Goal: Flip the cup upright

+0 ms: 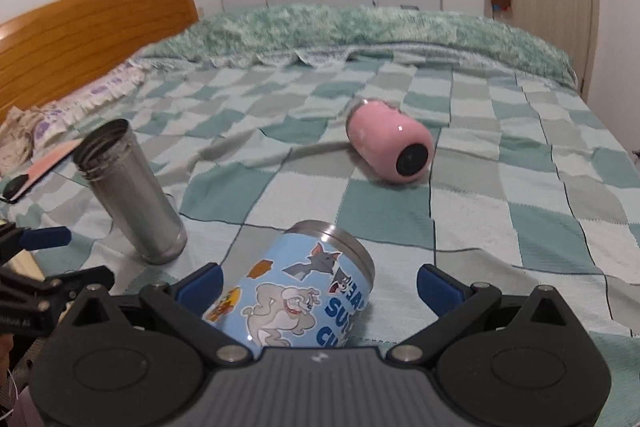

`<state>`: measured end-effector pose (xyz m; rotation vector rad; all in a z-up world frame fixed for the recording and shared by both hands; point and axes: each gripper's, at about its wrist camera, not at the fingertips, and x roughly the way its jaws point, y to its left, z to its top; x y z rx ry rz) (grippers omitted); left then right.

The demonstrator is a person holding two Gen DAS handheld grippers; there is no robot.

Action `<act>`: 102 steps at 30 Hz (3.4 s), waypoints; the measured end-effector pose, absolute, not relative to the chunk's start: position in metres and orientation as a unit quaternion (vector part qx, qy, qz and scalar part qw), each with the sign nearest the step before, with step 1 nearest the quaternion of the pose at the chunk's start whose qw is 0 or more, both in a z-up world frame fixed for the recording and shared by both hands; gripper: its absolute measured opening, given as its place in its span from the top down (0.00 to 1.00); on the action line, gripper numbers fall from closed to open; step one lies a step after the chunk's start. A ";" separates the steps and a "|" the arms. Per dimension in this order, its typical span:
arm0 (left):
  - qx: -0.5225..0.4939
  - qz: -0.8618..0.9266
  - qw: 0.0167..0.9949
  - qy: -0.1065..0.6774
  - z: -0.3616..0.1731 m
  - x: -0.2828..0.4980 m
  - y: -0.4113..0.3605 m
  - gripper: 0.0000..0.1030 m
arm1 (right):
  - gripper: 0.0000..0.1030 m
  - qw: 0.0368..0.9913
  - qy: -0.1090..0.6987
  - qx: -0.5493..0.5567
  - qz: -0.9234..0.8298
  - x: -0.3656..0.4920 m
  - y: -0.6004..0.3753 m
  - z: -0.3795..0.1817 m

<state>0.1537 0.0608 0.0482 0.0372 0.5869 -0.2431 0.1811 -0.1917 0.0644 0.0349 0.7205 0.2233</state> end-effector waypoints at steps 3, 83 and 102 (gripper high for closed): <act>0.017 -0.124 0.951 0.284 0.044 0.155 0.061 0.00 | 0.00 0.920 0.375 0.031 0.106 0.191 -0.193 0.062; -0.036 -0.076 0.979 0.184 0.068 0.095 0.066 0.00 | 0.00 0.980 0.057 -0.055 0.181 0.085 -0.181 0.072; -0.022 -0.049 0.994 0.098 0.003 0.023 0.004 0.00 | 0.00 0.994 0.094 -0.023 0.055 -0.022 -0.276 0.006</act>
